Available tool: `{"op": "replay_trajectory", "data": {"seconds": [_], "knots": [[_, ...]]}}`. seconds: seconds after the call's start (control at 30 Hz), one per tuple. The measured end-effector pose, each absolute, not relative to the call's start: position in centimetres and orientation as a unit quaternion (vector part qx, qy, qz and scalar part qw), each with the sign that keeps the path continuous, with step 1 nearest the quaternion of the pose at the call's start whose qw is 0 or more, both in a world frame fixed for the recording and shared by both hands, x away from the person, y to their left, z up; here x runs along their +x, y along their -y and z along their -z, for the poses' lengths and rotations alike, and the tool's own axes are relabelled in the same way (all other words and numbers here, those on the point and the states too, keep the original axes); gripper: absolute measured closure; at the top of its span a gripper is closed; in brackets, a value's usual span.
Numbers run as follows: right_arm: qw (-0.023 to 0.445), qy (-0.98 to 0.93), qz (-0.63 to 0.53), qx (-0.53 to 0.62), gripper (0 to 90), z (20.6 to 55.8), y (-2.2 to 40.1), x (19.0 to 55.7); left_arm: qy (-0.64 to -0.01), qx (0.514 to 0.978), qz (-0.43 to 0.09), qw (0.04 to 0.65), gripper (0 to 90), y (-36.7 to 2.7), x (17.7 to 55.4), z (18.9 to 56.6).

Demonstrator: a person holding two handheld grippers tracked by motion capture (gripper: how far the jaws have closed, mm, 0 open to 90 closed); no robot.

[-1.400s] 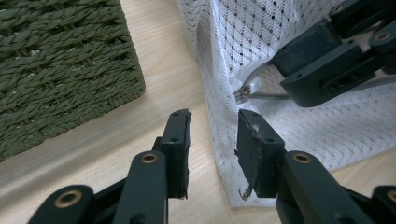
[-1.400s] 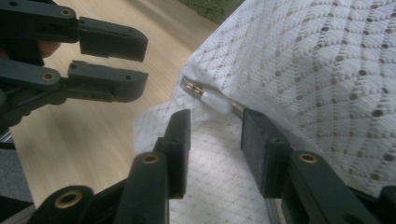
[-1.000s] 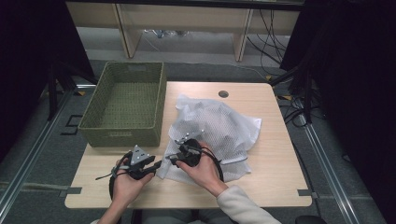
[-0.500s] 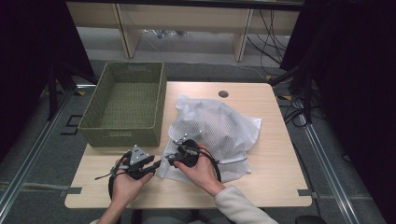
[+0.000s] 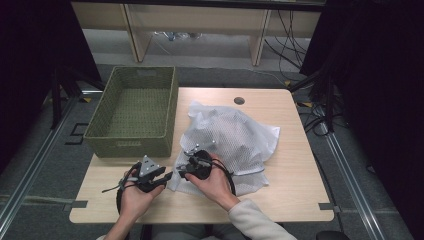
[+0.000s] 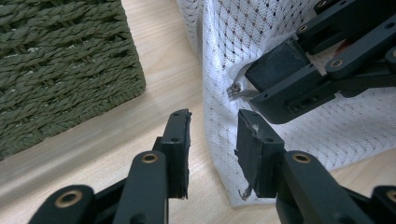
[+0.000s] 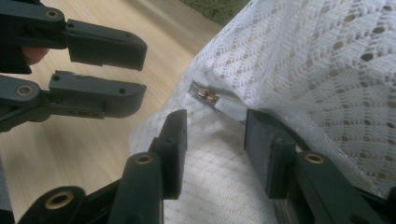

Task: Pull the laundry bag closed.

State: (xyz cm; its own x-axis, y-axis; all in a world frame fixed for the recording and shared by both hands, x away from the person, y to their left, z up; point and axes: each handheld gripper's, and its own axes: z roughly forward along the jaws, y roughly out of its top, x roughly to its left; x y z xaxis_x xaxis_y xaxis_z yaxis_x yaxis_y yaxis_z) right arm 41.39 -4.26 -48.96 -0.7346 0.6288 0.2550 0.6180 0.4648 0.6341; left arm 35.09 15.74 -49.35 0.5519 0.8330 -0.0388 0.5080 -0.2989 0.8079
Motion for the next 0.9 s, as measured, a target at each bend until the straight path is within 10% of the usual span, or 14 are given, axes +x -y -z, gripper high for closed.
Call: {"op": "replay_trajectory", "data": {"seconds": [0.9], "knots": [[-0.007,-0.848,-0.385,0.363,61.1,49.33,4.3,41.18,-0.432,0.78,-0.197,0.407,65.0,-15.82,35.06,49.33]]}}
